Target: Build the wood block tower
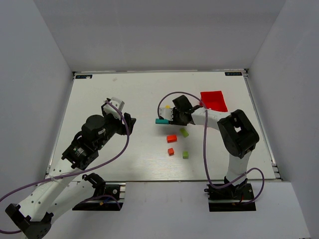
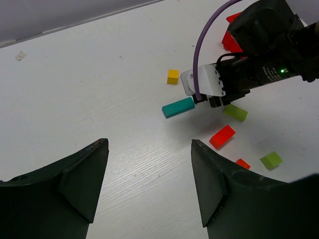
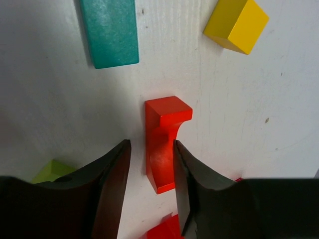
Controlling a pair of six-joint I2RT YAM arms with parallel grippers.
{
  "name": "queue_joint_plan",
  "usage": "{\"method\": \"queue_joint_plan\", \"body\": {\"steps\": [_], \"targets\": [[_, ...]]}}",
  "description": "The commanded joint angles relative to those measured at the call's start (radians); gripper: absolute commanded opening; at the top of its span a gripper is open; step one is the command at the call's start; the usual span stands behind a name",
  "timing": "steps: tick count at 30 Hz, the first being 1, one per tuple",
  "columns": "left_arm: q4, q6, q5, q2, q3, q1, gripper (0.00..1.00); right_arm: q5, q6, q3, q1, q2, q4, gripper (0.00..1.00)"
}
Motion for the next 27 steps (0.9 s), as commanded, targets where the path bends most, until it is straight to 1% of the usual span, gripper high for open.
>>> {"method": "queue_joint_plan", "body": {"steps": [1,2,6,8,11,12,14,15,16,17,18,19,20,21,24,25,27], "targets": [[0.001,0.006,0.000,-0.003,-0.003,0.004,0.77,-0.061,0.042,0.050,-0.001,-0.078,-0.081,0.46],[0.001,0.006,0.000,-0.003,-0.003,0.004,0.77,-0.095,0.043,0.052,-0.001,-0.090,-0.087,0.46],[0.001,0.006,0.000,-0.003,-0.003,0.004,0.77,-0.132,0.078,0.093,-0.010,-0.153,-0.102,0.49],[0.001,0.006,0.000,-0.003,-0.003,0.004,0.77,-0.141,0.082,0.099,-0.019,-0.159,-0.110,0.52],[0.001,0.006,0.000,-0.003,-0.003,0.004,0.77,-0.181,0.089,0.120,-0.049,-0.146,-0.135,0.54],[0.001,0.006,0.000,-0.003,-0.003,0.004,0.77,-0.190,0.098,0.156,-0.062,-0.124,-0.144,0.55],[0.001,0.006,0.000,-0.003,-0.003,0.004,0.77,-0.243,0.111,0.183,-0.092,-0.109,-0.202,0.56],[0.001,0.006,0.000,-0.003,-0.003,0.004,0.77,-0.263,0.121,0.232,-0.111,-0.086,-0.216,0.56],[0.001,0.006,0.000,-0.003,-0.003,0.004,0.77,-0.315,0.123,0.249,-0.128,-0.080,-0.274,0.56],[0.001,0.006,0.000,-0.003,-0.003,0.004,0.77,-0.329,0.123,0.268,-0.139,-0.072,-0.297,0.56],[0.001,0.006,0.000,-0.003,-0.003,0.004,0.77,-0.348,0.125,0.321,-0.165,-0.054,-0.332,0.58],[0.001,0.006,0.000,-0.003,-0.003,0.004,0.77,-0.389,0.125,0.340,-0.170,-0.032,-0.377,0.58],[0.001,0.006,0.000,-0.003,-0.003,0.004,0.77,-0.400,0.125,0.357,-0.176,-0.021,-0.418,0.58],[0.001,0.006,0.000,-0.003,-0.003,0.004,0.77,-0.421,0.112,0.418,-0.188,0.023,-0.441,0.58],[0.001,0.006,0.000,-0.003,-0.003,0.004,0.77,-0.446,0.083,0.492,-0.204,0.074,-0.533,0.59],[0.001,0.006,0.000,-0.003,-0.003,0.004,0.77,-0.451,0.056,0.515,-0.205,0.109,-0.593,0.59],[0.001,0.006,0.000,-0.003,-0.003,0.004,0.77,-0.460,0.023,0.533,-0.210,0.132,-0.621,0.59]]}}
